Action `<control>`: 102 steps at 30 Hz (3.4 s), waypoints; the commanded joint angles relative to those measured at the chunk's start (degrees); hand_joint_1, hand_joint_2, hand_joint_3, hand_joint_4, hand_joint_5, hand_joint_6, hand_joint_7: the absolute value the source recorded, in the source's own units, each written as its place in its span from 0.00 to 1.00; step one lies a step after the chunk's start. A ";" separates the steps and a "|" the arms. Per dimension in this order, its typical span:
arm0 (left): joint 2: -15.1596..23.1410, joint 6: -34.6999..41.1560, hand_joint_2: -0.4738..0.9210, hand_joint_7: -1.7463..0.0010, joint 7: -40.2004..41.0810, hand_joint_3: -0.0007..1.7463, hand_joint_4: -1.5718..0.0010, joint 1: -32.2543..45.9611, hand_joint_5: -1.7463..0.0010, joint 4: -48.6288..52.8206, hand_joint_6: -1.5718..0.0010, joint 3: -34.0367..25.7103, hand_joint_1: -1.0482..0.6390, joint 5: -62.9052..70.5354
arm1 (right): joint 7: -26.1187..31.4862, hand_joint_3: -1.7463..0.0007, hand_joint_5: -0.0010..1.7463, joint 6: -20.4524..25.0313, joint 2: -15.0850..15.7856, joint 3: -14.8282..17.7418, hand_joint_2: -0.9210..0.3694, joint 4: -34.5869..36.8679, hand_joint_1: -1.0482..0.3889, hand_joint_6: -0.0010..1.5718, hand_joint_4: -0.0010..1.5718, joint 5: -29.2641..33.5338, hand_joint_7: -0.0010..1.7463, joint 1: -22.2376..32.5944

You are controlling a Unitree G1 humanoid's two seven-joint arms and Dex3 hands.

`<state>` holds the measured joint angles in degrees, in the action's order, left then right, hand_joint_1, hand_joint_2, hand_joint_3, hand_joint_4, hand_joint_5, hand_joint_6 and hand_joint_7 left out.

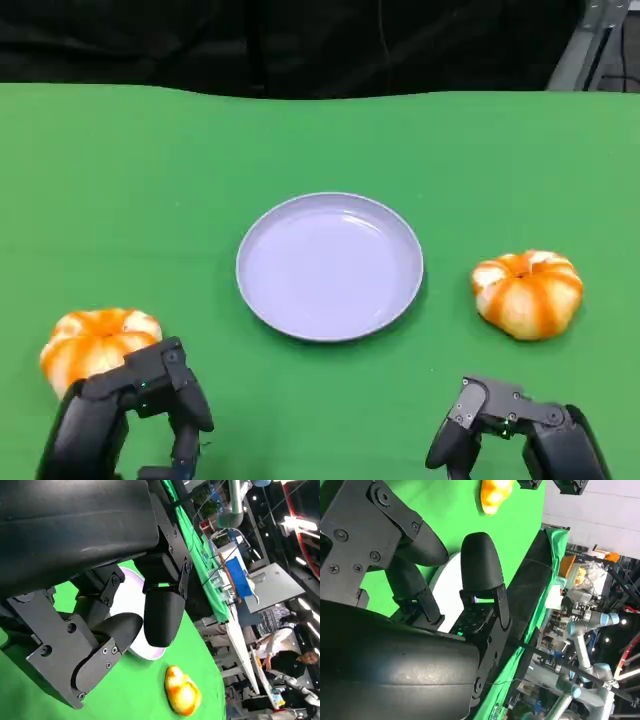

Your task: Grasp the bread from the table and place it into the plate.

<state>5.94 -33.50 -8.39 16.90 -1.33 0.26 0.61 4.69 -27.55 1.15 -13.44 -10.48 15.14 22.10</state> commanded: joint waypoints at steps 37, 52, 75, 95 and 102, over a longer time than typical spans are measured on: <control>15.24 46.21 0.96 0.99 -0.72 0.00 1.00 -27.17 0.83 13.33 0.86 12.94 0.30 61.04 | -0.01 0.00 0.96 1.86 -0.02 -0.12 0.69 -2.40 0.71 0.59 0.57 0.87 0.78 1.28; 15.30 48.21 1.00 0.93 -0.77 0.03 0.69 -35.98 0.67 35.41 0.63 18.69 0.40 49.46 | -0.41 0.02 0.96 2.86 0.22 -0.24 0.66 -4.60 0.73 0.58 0.56 0.76 0.78 2.49; 16.57 13.32 0.46 0.00 65.74 0.80 0.33 -41.84 0.00 48.81 0.46 24.23 0.53 51.47 | -0.04 0.02 0.97 2.48 -0.52 -0.96 0.66 -4.10 0.72 0.57 0.56 1.10 0.78 2.43; 3.25 7.58 0.41 0.00 59.73 0.88 0.34 -59.18 0.00 53.67 0.47 30.60 0.52 50.07 | 0.44 0.02 0.97 2.98 -0.90 -1.98 0.65 -6.15 0.72 0.57 0.55 2.14 0.78 4.61; -1.62 13.37 0.66 0.23 45.52 0.55 0.43 -62.27 0.01 57.51 0.45 30.49 0.48 46.48 | 1.05 0.02 0.97 3.08 -1.15 -2.63 0.66 -6.70 0.72 0.57 0.56 2.69 0.78 5.09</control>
<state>4.75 -22.55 42.01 -43.74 55.52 31.06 48.71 5.18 -24.69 0.12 -16.07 -16.43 17.83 26.65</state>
